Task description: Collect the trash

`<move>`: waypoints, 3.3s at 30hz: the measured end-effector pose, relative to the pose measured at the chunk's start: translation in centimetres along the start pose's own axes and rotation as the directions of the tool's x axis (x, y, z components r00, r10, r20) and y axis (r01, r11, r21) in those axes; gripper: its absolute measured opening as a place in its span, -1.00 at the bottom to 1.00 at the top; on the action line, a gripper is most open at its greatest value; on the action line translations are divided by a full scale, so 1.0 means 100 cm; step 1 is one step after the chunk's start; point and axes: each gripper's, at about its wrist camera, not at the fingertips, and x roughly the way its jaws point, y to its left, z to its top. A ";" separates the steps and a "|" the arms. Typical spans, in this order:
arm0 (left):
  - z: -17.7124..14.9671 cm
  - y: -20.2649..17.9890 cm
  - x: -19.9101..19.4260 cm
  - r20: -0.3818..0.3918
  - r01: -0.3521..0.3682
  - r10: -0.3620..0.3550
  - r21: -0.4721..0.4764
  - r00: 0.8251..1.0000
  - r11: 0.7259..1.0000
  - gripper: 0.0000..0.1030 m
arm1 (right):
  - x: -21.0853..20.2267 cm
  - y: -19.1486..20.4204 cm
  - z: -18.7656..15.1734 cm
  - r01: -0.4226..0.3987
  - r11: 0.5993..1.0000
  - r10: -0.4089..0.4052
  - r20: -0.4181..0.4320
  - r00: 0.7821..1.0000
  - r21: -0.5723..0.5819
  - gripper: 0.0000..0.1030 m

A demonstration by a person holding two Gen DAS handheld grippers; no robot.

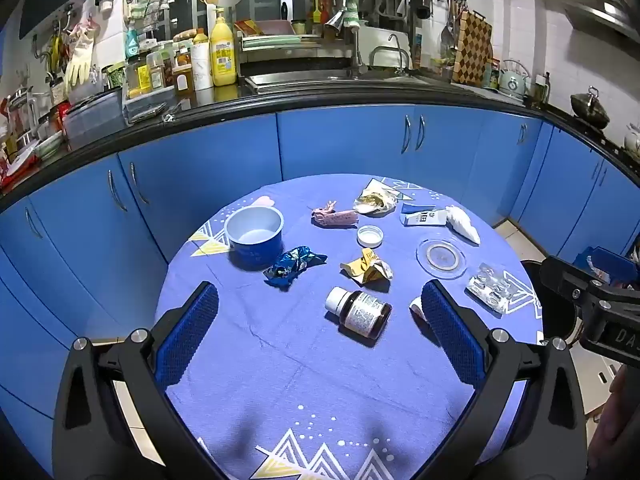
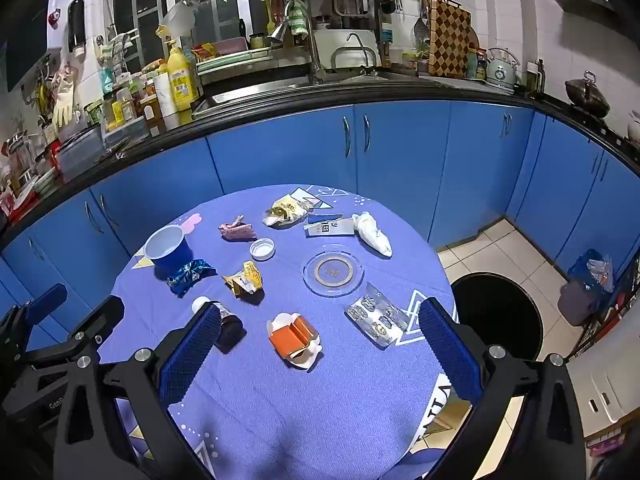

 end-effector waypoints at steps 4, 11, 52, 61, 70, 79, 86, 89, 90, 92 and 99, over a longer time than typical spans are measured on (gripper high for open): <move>0.000 -0.001 0.000 0.002 0.001 -0.001 0.002 1.000 1.000 0.94 | 0.000 0.000 0.000 0.005 1.000 -0.005 0.002 1.000 -0.003 0.87; 0.000 -0.001 0.000 0.002 0.002 -0.002 0.000 1.000 1.000 0.94 | 0.002 0.000 0.000 0.005 1.000 -0.005 0.001 1.000 -0.004 0.87; 0.000 -0.006 -0.001 0.001 0.006 -0.006 -0.001 1.000 1.000 0.94 | -0.007 0.003 0.003 0.011 1.000 -0.011 0.013 1.000 -0.017 0.87; 0.003 -0.002 -0.005 0.006 0.006 -0.006 -0.002 1.000 1.000 0.94 | -0.010 0.002 0.007 0.010 1.000 -0.010 0.018 1.000 -0.024 0.87; 0.003 -0.002 -0.005 0.006 0.006 -0.006 -0.003 1.000 1.000 0.94 | -0.011 0.003 0.006 0.011 1.000 -0.011 0.019 1.000 -0.025 0.87; 0.003 -0.002 -0.006 0.006 0.008 -0.008 -0.003 1.000 1.000 0.94 | -0.010 0.003 0.004 0.012 1.000 -0.012 0.021 1.000 -0.026 0.87; 0.001 -0.001 -0.006 0.002 0.012 -0.012 -0.004 1.000 1.000 0.94 | -0.011 0.003 0.005 0.014 1.000 -0.013 0.022 1.000 -0.026 0.87; 0.002 -0.002 -0.006 0.002 0.012 -0.012 -0.004 1.000 1.000 0.94 | -0.012 0.003 0.006 0.016 0.999 -0.015 0.023 1.000 -0.027 0.87; 0.001 -0.002 -0.006 0.002 0.011 -0.011 -0.005 1.000 1.000 0.94 | -0.012 0.003 0.006 0.015 1.000 -0.014 0.022 1.000 -0.027 0.87; 0.001 -0.002 -0.006 0.002 0.013 -0.013 -0.005 1.000 1.000 0.94 | -0.012 0.003 0.006 0.014 1.000 -0.014 0.022 1.000 -0.027 0.87; 0.000 -0.002 -0.005 0.001 0.013 -0.013 -0.004 1.000 1.000 0.94 | -0.012 0.003 0.005 0.015 1.000 -0.014 0.022 1.000 -0.027 0.87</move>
